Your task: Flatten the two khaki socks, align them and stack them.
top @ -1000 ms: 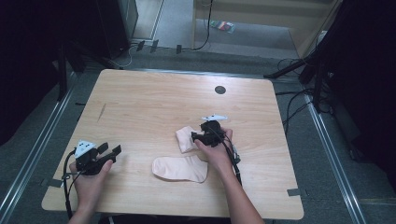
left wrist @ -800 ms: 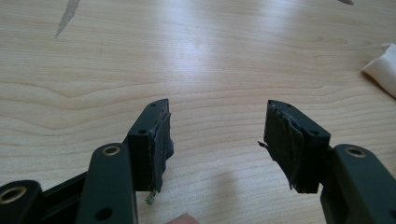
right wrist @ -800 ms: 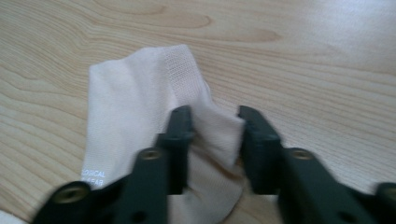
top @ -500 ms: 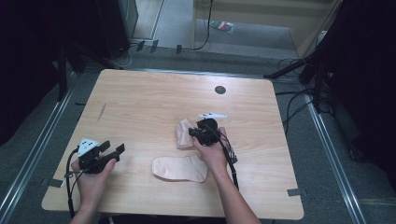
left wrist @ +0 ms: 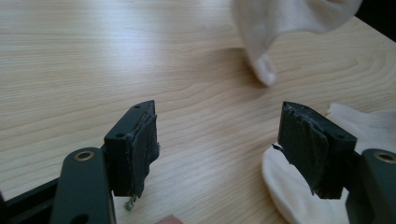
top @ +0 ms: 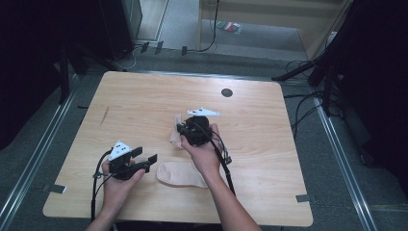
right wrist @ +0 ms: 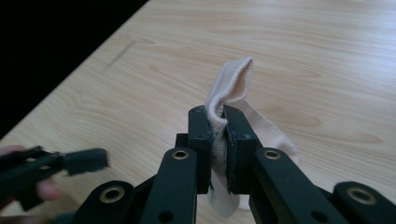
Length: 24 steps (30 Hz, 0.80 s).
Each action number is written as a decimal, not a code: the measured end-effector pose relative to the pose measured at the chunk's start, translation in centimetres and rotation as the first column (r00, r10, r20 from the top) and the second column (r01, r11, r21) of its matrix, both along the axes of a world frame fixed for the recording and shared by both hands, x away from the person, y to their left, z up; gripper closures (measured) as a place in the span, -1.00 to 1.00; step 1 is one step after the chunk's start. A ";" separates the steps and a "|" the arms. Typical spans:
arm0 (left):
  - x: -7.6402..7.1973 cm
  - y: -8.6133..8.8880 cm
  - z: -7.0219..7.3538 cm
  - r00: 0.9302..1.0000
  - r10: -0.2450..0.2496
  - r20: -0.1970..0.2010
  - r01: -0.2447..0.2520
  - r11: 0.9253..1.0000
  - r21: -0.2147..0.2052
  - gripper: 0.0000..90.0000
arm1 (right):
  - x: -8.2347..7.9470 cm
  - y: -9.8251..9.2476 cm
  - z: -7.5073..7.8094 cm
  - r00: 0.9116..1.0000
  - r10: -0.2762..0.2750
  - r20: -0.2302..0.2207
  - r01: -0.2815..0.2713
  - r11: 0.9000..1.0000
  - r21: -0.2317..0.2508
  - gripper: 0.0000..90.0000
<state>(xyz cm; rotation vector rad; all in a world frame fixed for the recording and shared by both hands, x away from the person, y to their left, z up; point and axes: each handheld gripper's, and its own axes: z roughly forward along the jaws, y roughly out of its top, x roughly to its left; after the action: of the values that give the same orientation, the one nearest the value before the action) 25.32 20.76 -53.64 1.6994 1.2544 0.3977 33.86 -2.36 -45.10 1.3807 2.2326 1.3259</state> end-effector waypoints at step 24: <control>-1.8 1.0 1.4 0.980 0.067 0.185 -0.092 0.987 0.130 1.00 | -4.6 -0.1 3.3 0.992 0.114 0.051 -0.116 0.992 0.040 0.86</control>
<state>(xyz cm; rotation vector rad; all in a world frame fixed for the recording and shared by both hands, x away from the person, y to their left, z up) 23.55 21.80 -52.22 1.6901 1.1866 0.6850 29.27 -2.49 -41.81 1.2363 2.2956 1.4369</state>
